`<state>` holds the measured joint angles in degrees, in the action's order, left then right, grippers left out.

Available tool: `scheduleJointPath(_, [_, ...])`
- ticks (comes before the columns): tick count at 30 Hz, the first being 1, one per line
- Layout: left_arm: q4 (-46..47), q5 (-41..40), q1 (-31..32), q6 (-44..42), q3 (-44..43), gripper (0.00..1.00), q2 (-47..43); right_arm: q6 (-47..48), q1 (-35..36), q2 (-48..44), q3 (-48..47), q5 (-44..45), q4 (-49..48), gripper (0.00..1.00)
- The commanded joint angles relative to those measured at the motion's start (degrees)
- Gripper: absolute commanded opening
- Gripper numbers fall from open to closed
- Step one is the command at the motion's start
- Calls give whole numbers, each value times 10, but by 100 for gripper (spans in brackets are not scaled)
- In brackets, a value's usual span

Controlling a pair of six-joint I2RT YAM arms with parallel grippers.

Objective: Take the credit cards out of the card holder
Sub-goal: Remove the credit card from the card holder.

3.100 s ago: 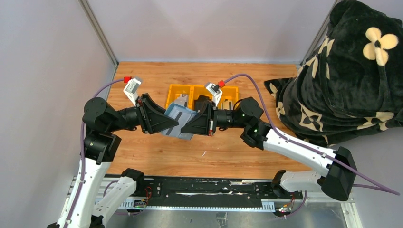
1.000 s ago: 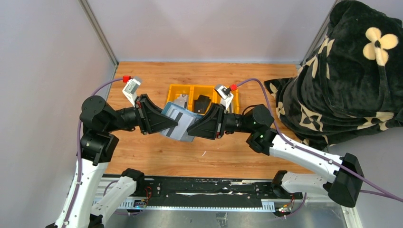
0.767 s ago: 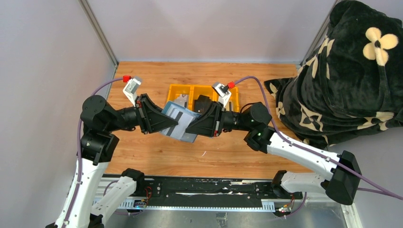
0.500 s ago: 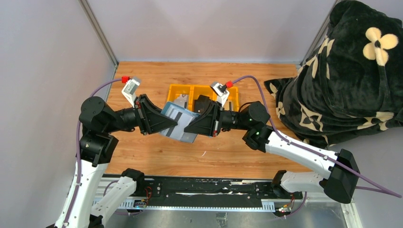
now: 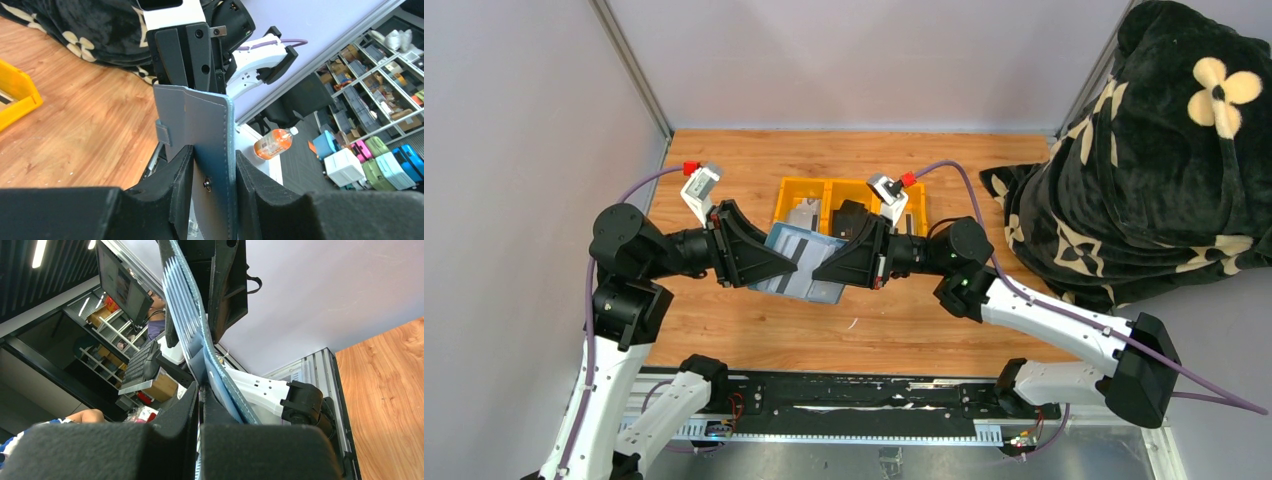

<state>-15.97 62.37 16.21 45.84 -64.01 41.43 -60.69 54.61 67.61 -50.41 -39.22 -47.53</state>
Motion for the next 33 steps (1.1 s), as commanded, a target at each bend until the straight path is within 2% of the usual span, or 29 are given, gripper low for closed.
scheduleJointPath(1, [36,50,1,35,-4,33,-4,-8,-4,-8,12,19,-28,0])
scheduleJointPath(6, [42,71,1,40,2,28,-5,-10,-7,-15,15,25,-24,0])
scheduleJointPath(11, [41,56,1,35,-3,12,-9,-11,-7,-23,17,25,-24,0])
scheduleJointPath(18, [42,49,1,36,-11,10,-5,-15,-7,-38,48,36,-38,0])
scheduleJointPath(24, [31,43,1,18,-27,1,-2,-5,-7,-48,50,35,-35,0])
scheduleJointPath(29, [32,31,1,16,-30,0,1,-10,-7,-47,57,30,-39,0])
scheduleJointPath(30, [28,27,1,13,-31,0,0,-11,-7,-47,57,32,-38,6])
scheduleJointPath(33, [11,15,1,-3,-32,0,1,-10,-6,-42,45,37,-36,31])
